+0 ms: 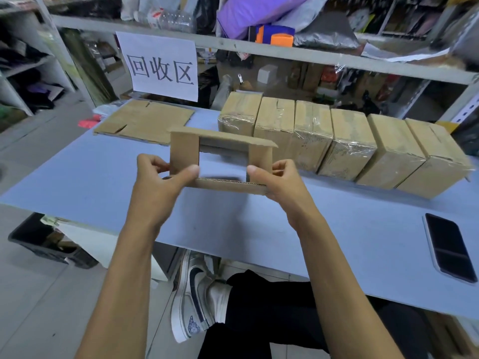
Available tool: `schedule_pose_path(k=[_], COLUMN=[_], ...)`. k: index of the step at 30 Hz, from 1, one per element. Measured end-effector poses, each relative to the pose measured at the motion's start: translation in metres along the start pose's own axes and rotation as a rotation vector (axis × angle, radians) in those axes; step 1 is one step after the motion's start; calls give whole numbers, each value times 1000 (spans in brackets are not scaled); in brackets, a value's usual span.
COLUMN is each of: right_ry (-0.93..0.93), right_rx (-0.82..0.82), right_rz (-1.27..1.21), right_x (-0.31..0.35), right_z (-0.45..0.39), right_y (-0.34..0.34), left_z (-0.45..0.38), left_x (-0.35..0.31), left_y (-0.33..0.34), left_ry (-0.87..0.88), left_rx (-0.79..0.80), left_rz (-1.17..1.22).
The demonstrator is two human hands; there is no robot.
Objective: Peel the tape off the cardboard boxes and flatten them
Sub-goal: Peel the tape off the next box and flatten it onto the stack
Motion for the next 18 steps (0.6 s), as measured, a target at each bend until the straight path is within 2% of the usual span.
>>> schedule_pose_path(k=[2,6,11,14,18], right_ry=[-1,-18,-51,-47,-95], right_rx=[-61,-185,-186,-162,-98], right_rz=[119,363,346,279,178], right_x=[4,11,9,10,10], right_z=[-1,-4,-1,3,4], right_y=[6,16,17,10,1], left_z=[5,5,3,2,-2], left_x=[-2,4,7,4,3], left_y=[12,31,26,15,-10], left_ry=[0,-37,-29,20,-32], left_rx=[-38,-174,-264,-186,-32], left_rz=[-177,-377,-449,-447,-204])
Point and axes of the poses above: each hand's wrist, its own z-axis away from the middle knuckle, its own y-axis out of the palm, x = y × z, the point moved 1 cm from there along -z, towards the middle knuckle, and after that the axes turned 13 degrees about z, right-handed, at the moved point
